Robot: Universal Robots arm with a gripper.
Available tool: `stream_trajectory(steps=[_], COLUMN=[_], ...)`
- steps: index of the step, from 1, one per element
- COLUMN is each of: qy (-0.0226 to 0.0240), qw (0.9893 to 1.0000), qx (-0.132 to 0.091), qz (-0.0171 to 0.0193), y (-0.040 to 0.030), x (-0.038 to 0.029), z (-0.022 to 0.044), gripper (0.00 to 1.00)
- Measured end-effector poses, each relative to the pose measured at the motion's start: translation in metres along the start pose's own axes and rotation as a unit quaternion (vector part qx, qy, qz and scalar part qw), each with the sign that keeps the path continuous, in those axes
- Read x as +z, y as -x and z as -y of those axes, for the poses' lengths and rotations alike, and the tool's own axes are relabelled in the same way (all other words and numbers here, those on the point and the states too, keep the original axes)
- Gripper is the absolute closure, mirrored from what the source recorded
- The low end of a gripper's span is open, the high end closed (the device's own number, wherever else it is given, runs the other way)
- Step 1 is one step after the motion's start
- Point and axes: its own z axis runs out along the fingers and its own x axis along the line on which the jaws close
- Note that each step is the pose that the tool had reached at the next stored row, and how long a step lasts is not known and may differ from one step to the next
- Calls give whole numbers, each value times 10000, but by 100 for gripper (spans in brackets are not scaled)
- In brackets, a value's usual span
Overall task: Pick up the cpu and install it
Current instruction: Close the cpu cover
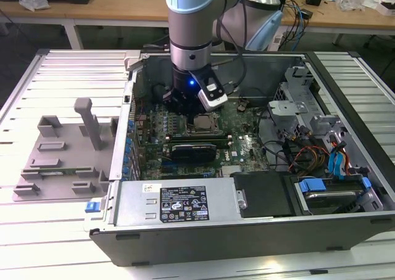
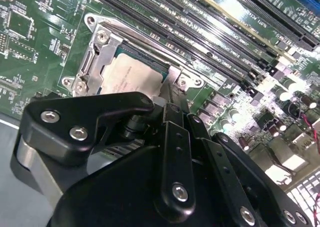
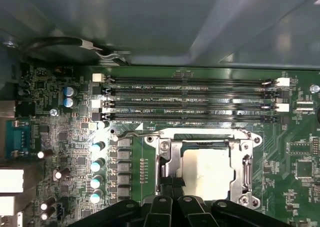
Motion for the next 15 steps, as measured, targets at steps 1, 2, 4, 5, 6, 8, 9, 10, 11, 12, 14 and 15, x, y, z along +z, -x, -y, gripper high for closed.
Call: stream_trajectory(steps=[1,2,4,5,6,8,9,10,11,12,14,15], qy=[0,0,0,2,0,-2,-2,-2,-2,-2,-2,-2], qw=[10000,10000,10000,10000,10000,10000,10000,10000,10000,10000,10000,10000], qx=[0,0,0,0,0,1,-1,-1,0,0,0,0], qz=[0,0,0,1,0,0,0,0,-1,0,0,0], y=[1,3,7,8,8,72,137,224,273,277,282,284], x=[-21,-76,-203,-220,-222,-221,-218,-215,-214,-225,-348,-414], z=[0,0,0,-1,-1,1,2,3,4,3,3,3], gripper=[89,89,89,89,89,89,89,89,89,89,89,89])
